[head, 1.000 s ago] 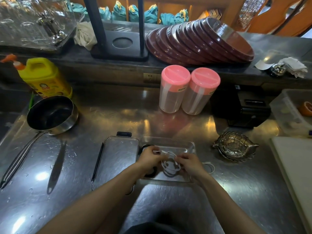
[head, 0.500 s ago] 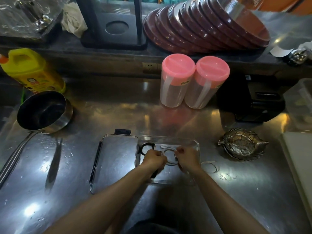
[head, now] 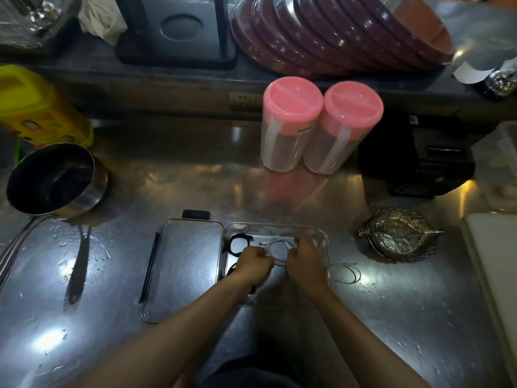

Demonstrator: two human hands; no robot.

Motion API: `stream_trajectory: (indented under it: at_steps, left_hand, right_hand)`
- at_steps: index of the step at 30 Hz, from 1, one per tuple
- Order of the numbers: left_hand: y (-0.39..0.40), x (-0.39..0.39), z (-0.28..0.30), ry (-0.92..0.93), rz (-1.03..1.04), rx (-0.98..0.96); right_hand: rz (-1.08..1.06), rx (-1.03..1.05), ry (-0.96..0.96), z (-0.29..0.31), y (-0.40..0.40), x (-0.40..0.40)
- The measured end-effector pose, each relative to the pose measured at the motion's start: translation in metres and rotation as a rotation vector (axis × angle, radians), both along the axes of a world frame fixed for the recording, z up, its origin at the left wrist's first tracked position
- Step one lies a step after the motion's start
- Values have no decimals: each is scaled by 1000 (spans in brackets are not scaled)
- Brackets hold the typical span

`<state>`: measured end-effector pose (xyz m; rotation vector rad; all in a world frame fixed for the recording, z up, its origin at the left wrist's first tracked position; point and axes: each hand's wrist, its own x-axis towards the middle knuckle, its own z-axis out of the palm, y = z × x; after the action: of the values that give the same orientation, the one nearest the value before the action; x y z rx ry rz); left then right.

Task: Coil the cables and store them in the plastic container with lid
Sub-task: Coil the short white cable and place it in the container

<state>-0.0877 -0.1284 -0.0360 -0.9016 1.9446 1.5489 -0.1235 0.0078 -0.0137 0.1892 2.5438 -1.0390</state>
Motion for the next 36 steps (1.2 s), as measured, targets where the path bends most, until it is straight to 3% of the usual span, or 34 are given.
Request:
stream_trajectory:
  at_steps: [3,6,10,12,14,17,21,24,27,32,36]
  left_hand:
    - [-1,3,0,-1,-26,5]
    - [-6,6,13,17,-63,13]
    - [1,19,65,169,-145,61]
    - [18,31,92,263,-200,76]
    - [40,46,105,243,-317,152]
    - [71,63,99,228,-645,189]
    - [98,82,81,219,-850,172]
    - [109,97,58,108,-776,186]
    - [117,104,45,-30,-552,252]
    - [128,105,43,-125,-150,363]
    - [136,102,55,-148,-42,493]
  right_hand:
    - [55,-37,58,9,5,7]
    - [63,-85,235,35,23,11]
    - [-143,-30,469,57,77,12]
    - [-185,138,390,47,108,8]
    - [47,309,183,25,133,10]
    - [393,335,-67,-10,151,24]
    - [406,400,-52,-25,156,40]
    - [414,505,-57,-22,153,54]
    - [407,505,-91,-21,150,72]
    - [264,378,-69,6,156,96]
    - [86,59,-17,50,164,113]
